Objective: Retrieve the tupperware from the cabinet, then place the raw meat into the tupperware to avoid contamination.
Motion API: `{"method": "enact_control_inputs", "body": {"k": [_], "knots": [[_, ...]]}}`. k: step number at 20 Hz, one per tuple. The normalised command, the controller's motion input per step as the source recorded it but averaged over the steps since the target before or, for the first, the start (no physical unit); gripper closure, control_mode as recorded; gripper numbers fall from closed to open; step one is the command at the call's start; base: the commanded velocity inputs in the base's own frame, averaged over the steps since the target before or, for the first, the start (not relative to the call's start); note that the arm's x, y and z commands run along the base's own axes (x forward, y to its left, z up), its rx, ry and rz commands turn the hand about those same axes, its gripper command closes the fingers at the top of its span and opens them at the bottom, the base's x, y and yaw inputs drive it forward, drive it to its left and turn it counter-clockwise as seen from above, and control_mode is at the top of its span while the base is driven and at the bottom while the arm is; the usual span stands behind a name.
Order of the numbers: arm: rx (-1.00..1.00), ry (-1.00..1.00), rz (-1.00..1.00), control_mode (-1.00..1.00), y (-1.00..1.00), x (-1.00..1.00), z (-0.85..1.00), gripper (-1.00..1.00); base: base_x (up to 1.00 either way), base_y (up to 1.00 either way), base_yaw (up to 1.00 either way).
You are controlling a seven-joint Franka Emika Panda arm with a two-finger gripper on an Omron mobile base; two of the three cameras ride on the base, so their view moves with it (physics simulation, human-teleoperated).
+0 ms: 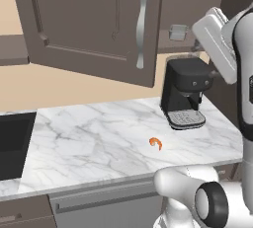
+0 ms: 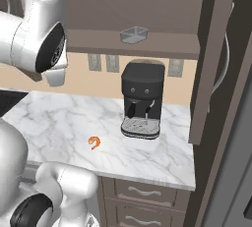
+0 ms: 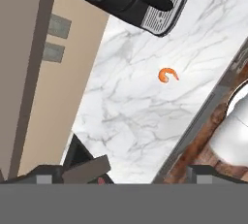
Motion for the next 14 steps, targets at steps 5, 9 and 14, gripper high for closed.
{"method": "enact_control_inputs", "body": {"k": [5, 9, 14], "knots": [[0.25, 0.05, 0.14, -1.00, -0.02, 0.49, -0.09, -1.00, 0.00, 0.00, 0.00], [0.22, 0.11, 0.21, -1.00, 0.00, 0.52, -0.08, -1.00, 0.00, 0.00, 0.00], [0.21, 0.14, 0.24, -1.00, 0.00, 0.54, -0.02, -1.00, 0.00, 0.00, 0.00]]}}
